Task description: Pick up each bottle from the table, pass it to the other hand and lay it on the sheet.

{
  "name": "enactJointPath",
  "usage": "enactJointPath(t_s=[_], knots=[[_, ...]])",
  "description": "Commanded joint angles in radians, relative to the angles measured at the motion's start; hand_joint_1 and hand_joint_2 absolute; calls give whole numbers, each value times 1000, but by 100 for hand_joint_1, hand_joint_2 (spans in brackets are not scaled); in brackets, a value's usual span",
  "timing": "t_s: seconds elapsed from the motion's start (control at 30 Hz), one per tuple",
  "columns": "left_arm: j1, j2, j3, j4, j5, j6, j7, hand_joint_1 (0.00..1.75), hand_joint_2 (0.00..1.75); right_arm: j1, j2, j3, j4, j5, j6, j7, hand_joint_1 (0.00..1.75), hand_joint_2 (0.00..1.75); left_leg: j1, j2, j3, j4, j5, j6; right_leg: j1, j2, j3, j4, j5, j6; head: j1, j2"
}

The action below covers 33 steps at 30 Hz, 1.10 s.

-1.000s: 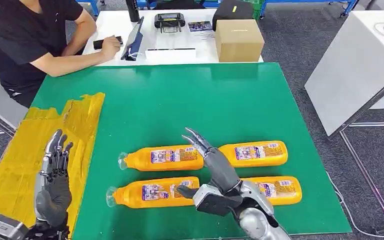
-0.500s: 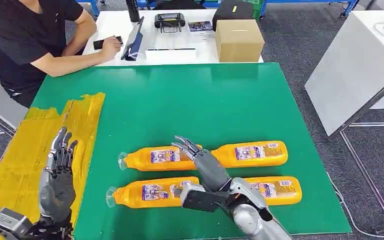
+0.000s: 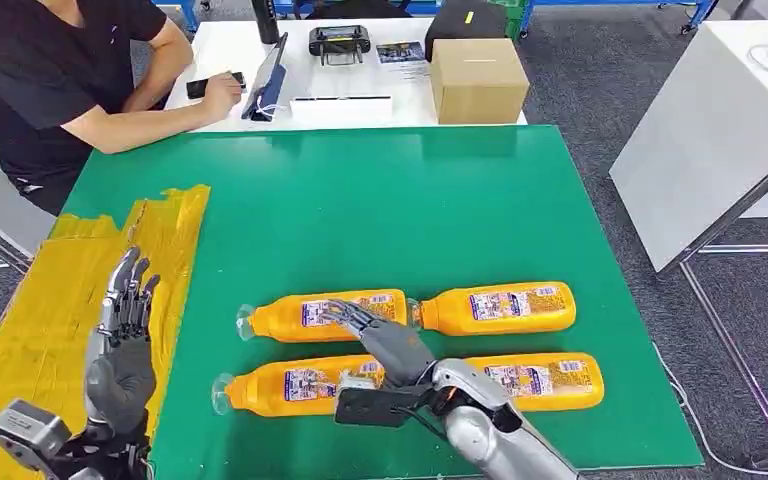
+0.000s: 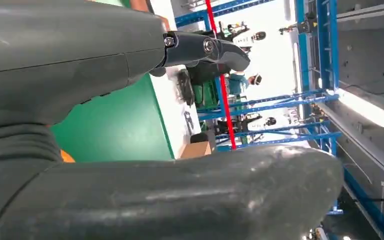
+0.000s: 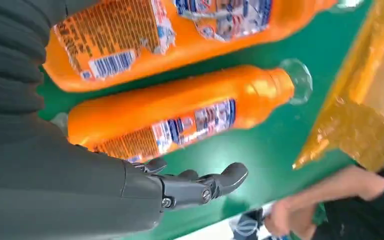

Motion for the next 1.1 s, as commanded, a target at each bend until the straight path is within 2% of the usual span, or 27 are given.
enactJointPath(t_s=[0.03,0.17,0.57,0.93,1.1], knots=[[-32,27,-17,67,11,0,6,0,0,-101,-15,112,145,-6,11,19,0,175,1,1,4,-2,0,-1,1,2,4,-2,1,-1,0,0],[-30,26,-15,64,12,1,6,0,0,-107,-21,124,142,-1,15,28,0,175,0,0,1,-1,0,0,0,0,2,-1,0,0,0,0],[-16,25,-6,64,24,6,-6,0,0,-186,-51,280,165,-8,69,58,0,175,1,1,4,-1,0,-1,1,2,4,-2,0,-1,0,0],[16,19,10,50,38,9,-28,0,0,-235,-143,410,99,-29,118,67,0,175,0,0,2,-1,0,0,0,1,2,-1,0,-1,0,0],[19,18,10,48,38,9,-28,0,0,-234,-147,412,97,-29,118,67,0,175,0,0,2,-1,0,0,0,0,2,-1,0,-1,0,0]])
